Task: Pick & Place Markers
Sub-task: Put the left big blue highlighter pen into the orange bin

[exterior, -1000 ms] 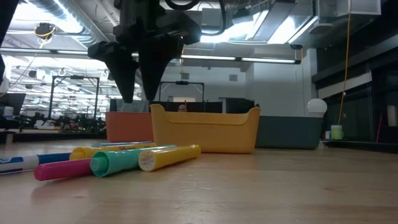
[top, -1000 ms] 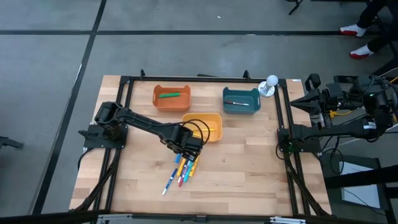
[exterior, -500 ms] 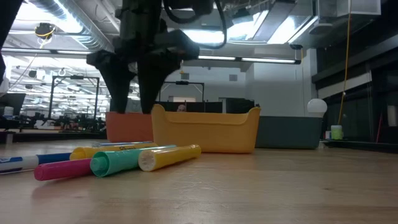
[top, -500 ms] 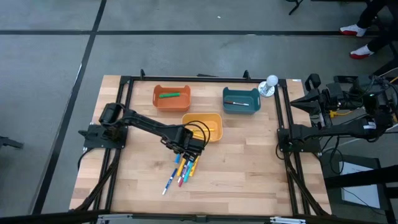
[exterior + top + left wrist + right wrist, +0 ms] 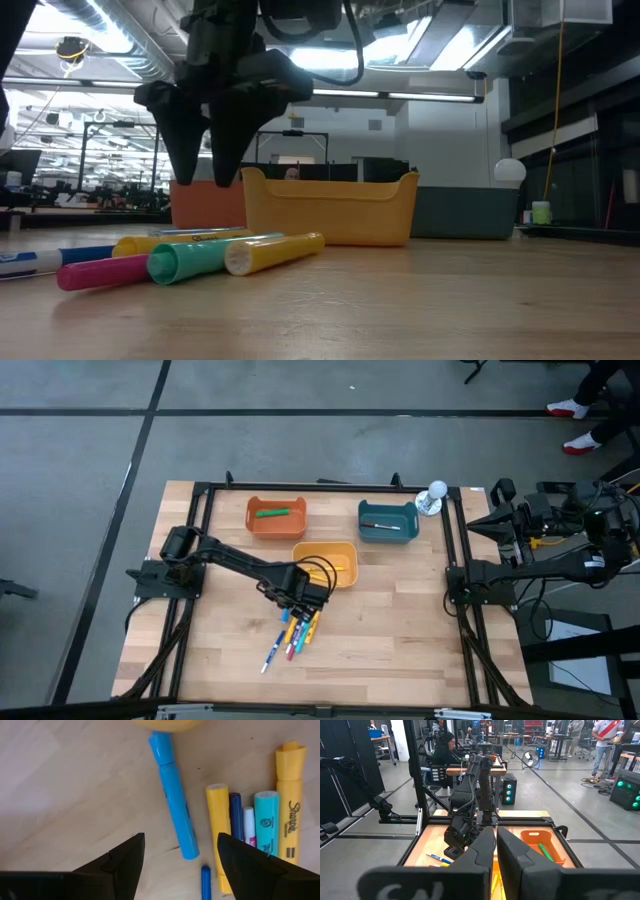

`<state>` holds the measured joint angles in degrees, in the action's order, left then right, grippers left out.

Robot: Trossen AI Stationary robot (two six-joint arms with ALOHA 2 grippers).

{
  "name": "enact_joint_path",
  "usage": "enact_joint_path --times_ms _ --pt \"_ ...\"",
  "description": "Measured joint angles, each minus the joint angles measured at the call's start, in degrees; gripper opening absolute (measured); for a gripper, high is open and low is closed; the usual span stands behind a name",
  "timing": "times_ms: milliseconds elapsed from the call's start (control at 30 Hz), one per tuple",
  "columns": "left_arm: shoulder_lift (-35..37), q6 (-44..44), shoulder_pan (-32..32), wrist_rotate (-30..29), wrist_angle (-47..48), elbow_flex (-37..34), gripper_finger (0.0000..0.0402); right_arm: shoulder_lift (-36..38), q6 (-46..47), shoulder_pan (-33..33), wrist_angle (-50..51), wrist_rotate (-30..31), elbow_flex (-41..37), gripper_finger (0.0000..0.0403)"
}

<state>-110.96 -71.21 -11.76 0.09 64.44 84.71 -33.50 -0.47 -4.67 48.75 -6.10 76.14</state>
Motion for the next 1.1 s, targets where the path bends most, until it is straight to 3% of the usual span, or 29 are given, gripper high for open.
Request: enact_joint_path --times_ms 600,1100 --pt "0.0 -1.73 -3.29 3.1 0.1 0.0 0.0239 0.0 0.02 -0.01 -0.01 -0.01 0.0 0.0023" --pt "1.71 0.81 -2.94 0.98 1.13 0.0 0.0239 0.0 0.01 -0.01 -0.01 0.01 0.01 0.0023"
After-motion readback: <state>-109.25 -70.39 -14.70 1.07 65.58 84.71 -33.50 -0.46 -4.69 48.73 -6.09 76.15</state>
